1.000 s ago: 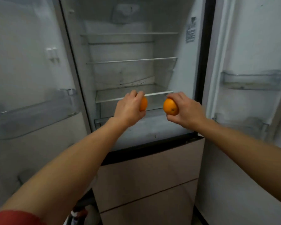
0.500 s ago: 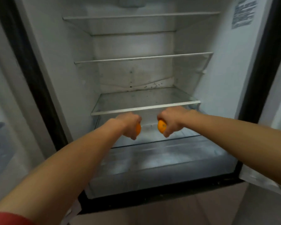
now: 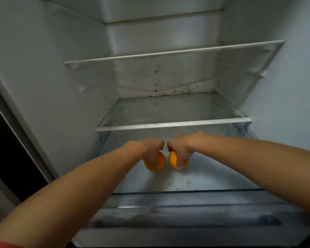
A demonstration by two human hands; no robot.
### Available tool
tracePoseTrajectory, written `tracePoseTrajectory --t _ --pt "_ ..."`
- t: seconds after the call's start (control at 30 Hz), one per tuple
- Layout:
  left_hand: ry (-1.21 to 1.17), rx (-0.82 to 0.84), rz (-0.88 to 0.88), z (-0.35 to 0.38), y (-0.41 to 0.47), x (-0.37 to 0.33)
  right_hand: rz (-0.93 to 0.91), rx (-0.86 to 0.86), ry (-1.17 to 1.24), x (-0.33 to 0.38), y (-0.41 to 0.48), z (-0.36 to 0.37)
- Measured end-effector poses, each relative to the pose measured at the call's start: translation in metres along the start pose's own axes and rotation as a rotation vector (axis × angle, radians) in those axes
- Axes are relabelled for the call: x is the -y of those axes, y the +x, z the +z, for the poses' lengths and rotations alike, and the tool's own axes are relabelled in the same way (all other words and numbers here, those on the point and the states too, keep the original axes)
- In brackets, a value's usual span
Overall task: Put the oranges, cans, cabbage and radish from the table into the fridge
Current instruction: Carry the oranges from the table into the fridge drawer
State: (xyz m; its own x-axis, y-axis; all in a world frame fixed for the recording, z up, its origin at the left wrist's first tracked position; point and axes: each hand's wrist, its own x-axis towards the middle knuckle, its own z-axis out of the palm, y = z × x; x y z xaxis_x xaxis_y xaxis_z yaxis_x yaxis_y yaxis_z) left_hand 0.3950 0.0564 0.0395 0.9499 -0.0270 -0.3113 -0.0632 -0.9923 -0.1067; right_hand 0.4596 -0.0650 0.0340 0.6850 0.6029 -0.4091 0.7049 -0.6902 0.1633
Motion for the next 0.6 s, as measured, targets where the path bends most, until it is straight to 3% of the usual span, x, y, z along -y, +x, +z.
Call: tracePoseTrajectory --t 0.3,0.6 --pt "0.043 -0.164 -0.009 -0.006 -0.053 0.009 0.114 -0.149 0.132 -0.003 -0.061 -0.005" --pt "-0.030 -0.608 -0.080 0.000 -0.155 0.007 0.160 -0.701 0.216 0.051 -0.152 -0.005"
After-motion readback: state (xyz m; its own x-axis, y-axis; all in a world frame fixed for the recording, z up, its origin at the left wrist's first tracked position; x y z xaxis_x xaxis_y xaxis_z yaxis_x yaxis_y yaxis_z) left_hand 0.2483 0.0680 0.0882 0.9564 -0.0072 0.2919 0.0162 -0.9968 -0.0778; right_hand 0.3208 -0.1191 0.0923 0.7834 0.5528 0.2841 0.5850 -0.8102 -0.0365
